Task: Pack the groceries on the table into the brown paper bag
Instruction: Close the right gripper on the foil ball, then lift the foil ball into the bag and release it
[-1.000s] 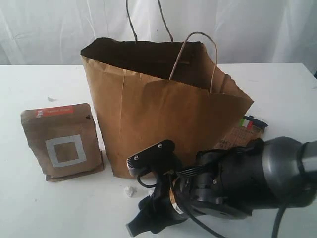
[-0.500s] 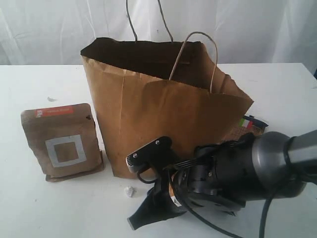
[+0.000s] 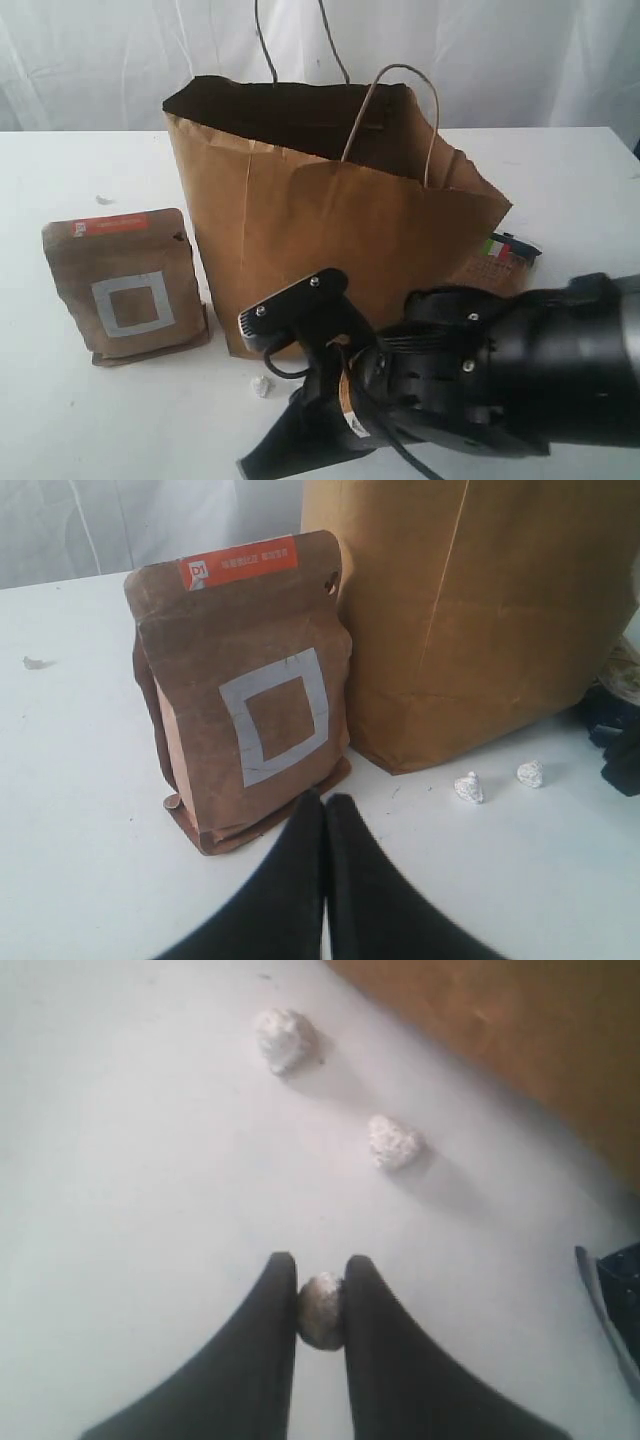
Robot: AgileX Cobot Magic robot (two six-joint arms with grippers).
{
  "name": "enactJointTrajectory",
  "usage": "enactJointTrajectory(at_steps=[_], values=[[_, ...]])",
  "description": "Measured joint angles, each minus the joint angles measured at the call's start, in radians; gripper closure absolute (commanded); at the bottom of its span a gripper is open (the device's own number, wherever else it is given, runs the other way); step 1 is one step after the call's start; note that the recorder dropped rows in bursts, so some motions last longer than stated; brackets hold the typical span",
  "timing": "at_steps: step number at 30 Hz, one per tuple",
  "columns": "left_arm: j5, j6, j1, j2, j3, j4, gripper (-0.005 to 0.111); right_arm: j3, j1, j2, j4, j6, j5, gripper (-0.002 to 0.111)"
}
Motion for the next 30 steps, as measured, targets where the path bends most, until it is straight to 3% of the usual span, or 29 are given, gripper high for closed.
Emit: enactJointTrajectory(at_steps=[12,18,23,30], values=[[0.000,0.000,0.000,0.000,0.000,0.000,0.106,-0.048,0.119,-0.319,0.017,-0.030,0.054,0.103],[0.000,0.000,0.000,0.000,0.000,0.000,0.106,-0.177,0.123,-0.364,-0.142,-0.051,0.142,0.103],[0.000,0.000,0.000,0.000,0.000,0.000,0.106,-0.314,0.066,-0.356,-0.263,-0.051,0.201,0.103],[0.000,0.000,0.000,0.000,0.000,0.000,0.106,-0.401,-0.071,-0.274,-0.290,-0.051,0.225,0.103]])
